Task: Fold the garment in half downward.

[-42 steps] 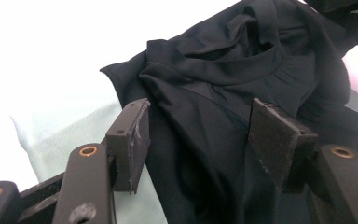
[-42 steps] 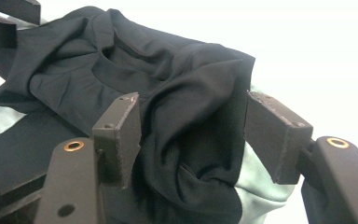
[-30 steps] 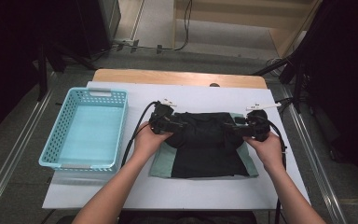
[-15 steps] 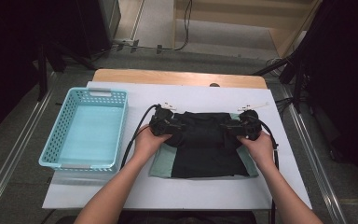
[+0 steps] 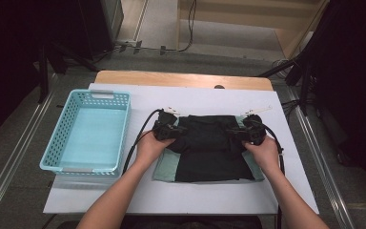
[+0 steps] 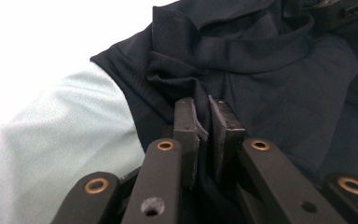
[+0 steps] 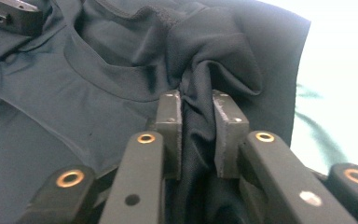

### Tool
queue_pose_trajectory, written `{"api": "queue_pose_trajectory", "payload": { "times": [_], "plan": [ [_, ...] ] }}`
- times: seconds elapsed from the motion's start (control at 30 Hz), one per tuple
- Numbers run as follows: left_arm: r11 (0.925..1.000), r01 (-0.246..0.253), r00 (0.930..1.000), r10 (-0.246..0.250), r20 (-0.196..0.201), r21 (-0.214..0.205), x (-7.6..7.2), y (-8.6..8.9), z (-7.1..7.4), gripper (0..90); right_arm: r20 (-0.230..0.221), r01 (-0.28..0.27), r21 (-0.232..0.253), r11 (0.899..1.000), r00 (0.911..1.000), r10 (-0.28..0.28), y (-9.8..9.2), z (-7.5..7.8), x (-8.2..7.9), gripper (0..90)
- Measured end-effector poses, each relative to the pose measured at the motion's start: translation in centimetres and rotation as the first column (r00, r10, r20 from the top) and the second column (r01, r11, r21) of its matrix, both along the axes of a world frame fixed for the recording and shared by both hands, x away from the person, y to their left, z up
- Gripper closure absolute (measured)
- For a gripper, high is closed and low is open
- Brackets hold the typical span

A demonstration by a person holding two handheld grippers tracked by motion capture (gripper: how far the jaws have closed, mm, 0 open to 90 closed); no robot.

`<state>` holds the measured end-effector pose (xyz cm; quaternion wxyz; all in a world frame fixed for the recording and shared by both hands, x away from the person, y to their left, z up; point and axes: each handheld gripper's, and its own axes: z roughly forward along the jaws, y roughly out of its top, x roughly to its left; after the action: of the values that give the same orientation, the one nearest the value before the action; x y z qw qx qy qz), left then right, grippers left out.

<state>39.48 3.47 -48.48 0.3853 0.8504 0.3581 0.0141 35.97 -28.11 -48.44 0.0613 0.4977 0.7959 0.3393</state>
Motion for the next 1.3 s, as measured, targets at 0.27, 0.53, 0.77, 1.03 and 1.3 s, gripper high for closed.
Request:
{"api": "queue_pose_trajectory", "payload": {
  "times": [0.27, 0.53, 0.77, 1.03, 1.3],
  "plan": [
    [0.9977, 0.023, 0.9997, -0.023, 0.004, -0.064, -0.5, 0.2, 1.4, 84.5, 0.031, 0.003, 0.018, 1.000, 0.9995, -0.004, -0.5, 1.2, -0.4, 76.7],
    [0.9946, 0.039, 0.9980, -0.034, 0.053, -0.096, -1.5, 0.9, 3.4, 84.4, 0.086, -0.024, 0.032, 0.999, 0.9960, 0.021, -0.9, 2.6, -1.4, 76.8],
    [0.9916, 0.052, 0.9973, -0.045, 0.059, -0.119, -2.4, 1.4, 4.0, 84.5, 0.113, -0.049, 0.039, 0.998, 0.9926, 0.045, -1.2, 3.7, -2.7, 76.9],
    [0.9909, 0.053, 0.9984, -0.051, 0.024, -0.124, -2.8, 1.6, 3.5, 86.3, 0.116, -0.064, 0.036, 0.997, 0.9914, 0.060, -1.0, 4.1, -3.3, 77.0],
    [0.9922, 0.083, 0.9966, -0.082, 0.010, -0.093, -3.0, 1.1, 3.0, 88.7, 0.103, -0.069, 0.035, 0.997, 0.9925, 0.065, -0.8, 4.0, -3.4, 77.1]
  ]
}}
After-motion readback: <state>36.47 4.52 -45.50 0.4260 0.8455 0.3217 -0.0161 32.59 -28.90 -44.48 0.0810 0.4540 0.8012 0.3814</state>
